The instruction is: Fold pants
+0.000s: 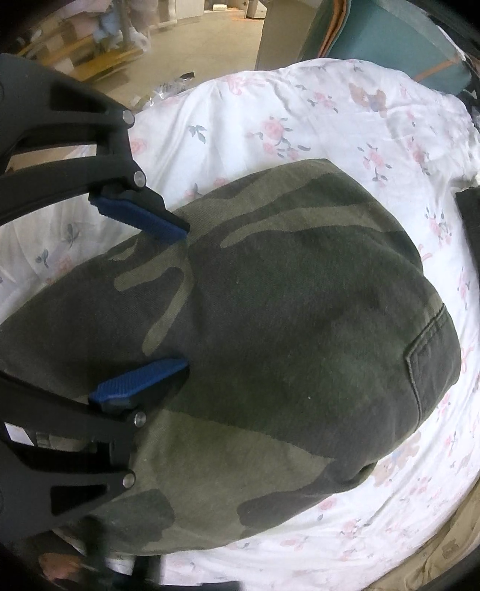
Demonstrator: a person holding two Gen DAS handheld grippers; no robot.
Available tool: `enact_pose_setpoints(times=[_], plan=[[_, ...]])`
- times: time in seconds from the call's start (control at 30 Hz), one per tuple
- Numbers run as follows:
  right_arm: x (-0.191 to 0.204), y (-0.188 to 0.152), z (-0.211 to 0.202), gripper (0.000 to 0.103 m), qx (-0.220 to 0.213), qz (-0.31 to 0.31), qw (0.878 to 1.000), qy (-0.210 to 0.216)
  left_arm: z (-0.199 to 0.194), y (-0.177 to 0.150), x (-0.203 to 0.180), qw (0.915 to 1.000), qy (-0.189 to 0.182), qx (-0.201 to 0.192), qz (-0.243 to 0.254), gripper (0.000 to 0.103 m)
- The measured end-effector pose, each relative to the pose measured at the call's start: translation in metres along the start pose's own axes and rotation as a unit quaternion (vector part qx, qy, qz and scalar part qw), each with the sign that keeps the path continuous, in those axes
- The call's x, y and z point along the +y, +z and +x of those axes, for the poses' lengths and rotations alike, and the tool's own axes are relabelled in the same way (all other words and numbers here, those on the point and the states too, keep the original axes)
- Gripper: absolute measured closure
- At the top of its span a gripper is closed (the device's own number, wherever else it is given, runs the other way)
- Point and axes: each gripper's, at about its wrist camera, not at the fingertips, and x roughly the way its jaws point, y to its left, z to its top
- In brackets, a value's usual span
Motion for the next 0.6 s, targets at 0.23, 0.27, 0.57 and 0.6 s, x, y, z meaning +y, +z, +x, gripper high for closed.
enact_pose_setpoints(times=[0.23, 0.27, 0.57, 0.6], plan=[[0.008, -0.021, 0.013, 0.018, -0.043, 0.019, 0.999, 0.021, 0.002, 0.007, 0.005, 0.9999, -0.008, 0.007, -0.003, 0.035], [0.008, -0.019, 0.011, 0.021, -0.061, 0.034, 0.997, 0.031, 0.002, 0.008, 0.006, 1.0, -0.007, 0.005, -0.004, 0.034], [0.057, -0.015, -0.034, 0.061, -0.157, -0.014, 0.988, -0.004, -0.02, 0.008, 0.024, 0.995, -0.075, -0.024, -0.061, 0.036], [0.061, -0.009, -0.044, 0.063, -0.159, -0.019, 0.987, -0.001, -0.03, 0.01, 0.026, 0.9922, -0.098, -0.039, -0.068, 0.036]])
